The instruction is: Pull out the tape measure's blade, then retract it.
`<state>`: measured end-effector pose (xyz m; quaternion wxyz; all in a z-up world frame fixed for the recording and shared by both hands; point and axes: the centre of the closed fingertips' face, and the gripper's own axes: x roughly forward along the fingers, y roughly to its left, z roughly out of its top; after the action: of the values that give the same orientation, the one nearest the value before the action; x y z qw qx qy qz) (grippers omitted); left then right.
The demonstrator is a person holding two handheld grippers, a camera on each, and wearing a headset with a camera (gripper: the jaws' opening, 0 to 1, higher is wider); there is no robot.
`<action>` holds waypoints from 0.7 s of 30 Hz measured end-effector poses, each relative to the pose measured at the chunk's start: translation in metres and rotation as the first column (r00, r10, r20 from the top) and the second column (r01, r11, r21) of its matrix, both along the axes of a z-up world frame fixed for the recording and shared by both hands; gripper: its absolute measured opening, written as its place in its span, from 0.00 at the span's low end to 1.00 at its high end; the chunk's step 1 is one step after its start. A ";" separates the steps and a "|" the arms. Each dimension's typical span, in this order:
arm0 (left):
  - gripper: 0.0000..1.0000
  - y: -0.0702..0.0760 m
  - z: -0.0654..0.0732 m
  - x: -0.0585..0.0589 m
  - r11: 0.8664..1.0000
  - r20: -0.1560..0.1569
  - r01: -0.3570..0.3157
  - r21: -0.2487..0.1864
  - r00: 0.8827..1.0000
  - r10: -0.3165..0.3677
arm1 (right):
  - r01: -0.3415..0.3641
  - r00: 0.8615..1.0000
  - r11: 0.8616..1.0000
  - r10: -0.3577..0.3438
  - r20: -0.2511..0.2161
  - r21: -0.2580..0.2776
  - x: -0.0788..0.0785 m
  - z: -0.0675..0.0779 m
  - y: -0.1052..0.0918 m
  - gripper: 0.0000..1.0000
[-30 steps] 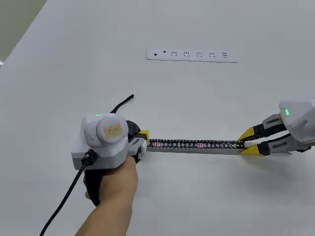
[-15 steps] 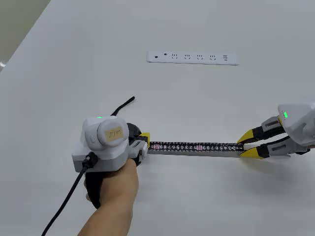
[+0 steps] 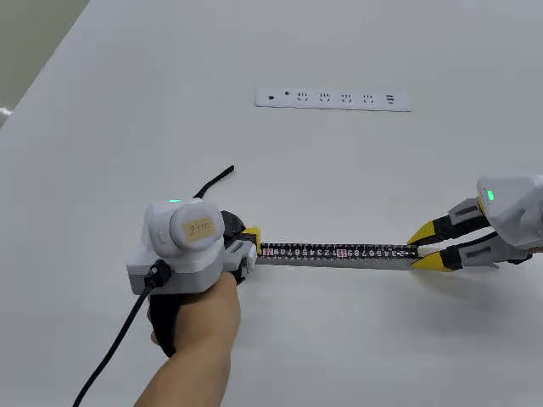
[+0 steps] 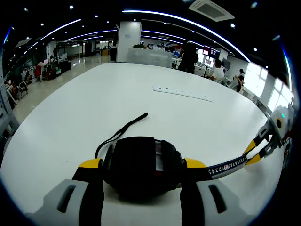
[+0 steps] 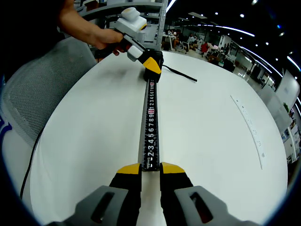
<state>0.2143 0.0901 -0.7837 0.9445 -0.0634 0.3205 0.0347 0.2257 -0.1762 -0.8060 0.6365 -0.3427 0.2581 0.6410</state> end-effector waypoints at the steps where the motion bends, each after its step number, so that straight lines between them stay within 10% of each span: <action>1: 0.62 0.000 0.000 0.000 1.000 0.000 -0.001 0.000 1.000 0.001 | 0.002 1.000 1.000 -0.002 -0.001 0.002 0.000 0.000 0.000 0.14; 21: 0.62 0.000 0.000 0.000 1.000 -0.004 -0.008 -0.004 1.000 0.008 | 0.000 1.000 1.000 0.001 -0.004 0.014 -0.002 0.003 0.009 0.14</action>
<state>0.2148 0.0906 -0.7841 0.9436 -0.0666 0.3220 0.0379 0.2239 -0.1674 -0.8027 0.6383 -0.3370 0.2546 0.6436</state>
